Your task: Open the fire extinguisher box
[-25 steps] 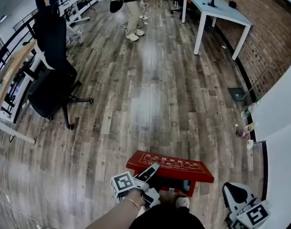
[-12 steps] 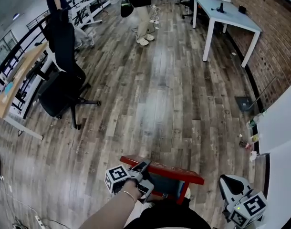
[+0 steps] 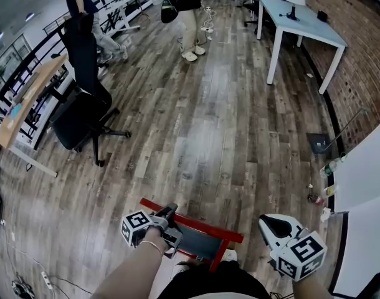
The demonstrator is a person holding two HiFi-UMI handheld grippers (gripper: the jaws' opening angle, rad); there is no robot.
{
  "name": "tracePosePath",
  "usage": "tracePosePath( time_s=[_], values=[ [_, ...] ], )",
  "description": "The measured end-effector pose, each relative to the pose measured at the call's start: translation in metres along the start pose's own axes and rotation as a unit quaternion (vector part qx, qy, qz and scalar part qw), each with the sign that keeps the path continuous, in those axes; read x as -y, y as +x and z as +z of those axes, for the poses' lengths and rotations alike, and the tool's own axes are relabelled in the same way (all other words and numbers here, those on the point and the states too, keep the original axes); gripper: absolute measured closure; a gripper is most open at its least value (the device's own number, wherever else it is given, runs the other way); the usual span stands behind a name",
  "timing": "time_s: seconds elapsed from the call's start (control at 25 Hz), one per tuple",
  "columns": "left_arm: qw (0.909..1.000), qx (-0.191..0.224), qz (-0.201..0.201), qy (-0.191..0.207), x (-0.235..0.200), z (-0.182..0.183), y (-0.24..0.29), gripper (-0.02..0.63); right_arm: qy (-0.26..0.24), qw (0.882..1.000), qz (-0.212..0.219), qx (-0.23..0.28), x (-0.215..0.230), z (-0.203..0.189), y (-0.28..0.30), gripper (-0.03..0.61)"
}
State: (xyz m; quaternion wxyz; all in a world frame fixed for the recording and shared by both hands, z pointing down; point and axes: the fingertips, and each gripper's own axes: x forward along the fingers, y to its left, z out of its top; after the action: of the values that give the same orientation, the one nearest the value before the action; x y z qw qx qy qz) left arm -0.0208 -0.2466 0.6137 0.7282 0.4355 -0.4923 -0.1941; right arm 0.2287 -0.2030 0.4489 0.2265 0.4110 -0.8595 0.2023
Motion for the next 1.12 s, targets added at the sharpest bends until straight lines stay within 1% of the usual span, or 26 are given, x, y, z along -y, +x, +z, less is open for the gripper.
tracePosePath(
  time_s=[0.16, 0.28, 0.48, 0.6, 0.72, 0.92, 1.12],
  values=[
    [0.9997, 0.019, 0.012, 0.012, 0.004, 0.000, 0.003, 0.471, -0.020, 0.999, 0.027, -0.020, 0.012, -0.002, 0.023, 0.568],
    [0.9992, 0.037, 0.014, 0.009, 0.006, 0.000, 0.006, 0.468, -0.027, 0.998, 0.046, -0.028, 0.020, -0.002, 0.036, 0.568],
    [0.9985, 0.052, 0.018, 0.009, 0.007, 0.002, 0.011, 0.466, -0.006, 0.997, 0.075, -0.033, 0.028, 0.001, 0.058, 0.568],
    [0.9977, 0.065, 0.021, 0.008, 0.009, 0.003, 0.013, 0.462, -0.013, 0.995, 0.090, -0.036, 0.027, 0.007, 0.068, 0.568],
    [0.9967, 0.074, 0.029, 0.010, 0.010, 0.004, 0.020, 0.459, -0.021, 0.994, 0.095, -0.043, 0.033, 0.008, 0.076, 0.568],
    [0.9947, 0.091, 0.045, 0.014, 0.015, 0.005, 0.030, 0.451, -0.013, 0.994, 0.101, -0.050, 0.042, 0.008, 0.085, 0.568],
    [0.9914, 0.116, 0.056, 0.022, 0.019, 0.005, 0.039, 0.446, -0.001, 0.993, 0.106, -0.060, 0.043, -0.001, 0.088, 0.568]
  ],
)
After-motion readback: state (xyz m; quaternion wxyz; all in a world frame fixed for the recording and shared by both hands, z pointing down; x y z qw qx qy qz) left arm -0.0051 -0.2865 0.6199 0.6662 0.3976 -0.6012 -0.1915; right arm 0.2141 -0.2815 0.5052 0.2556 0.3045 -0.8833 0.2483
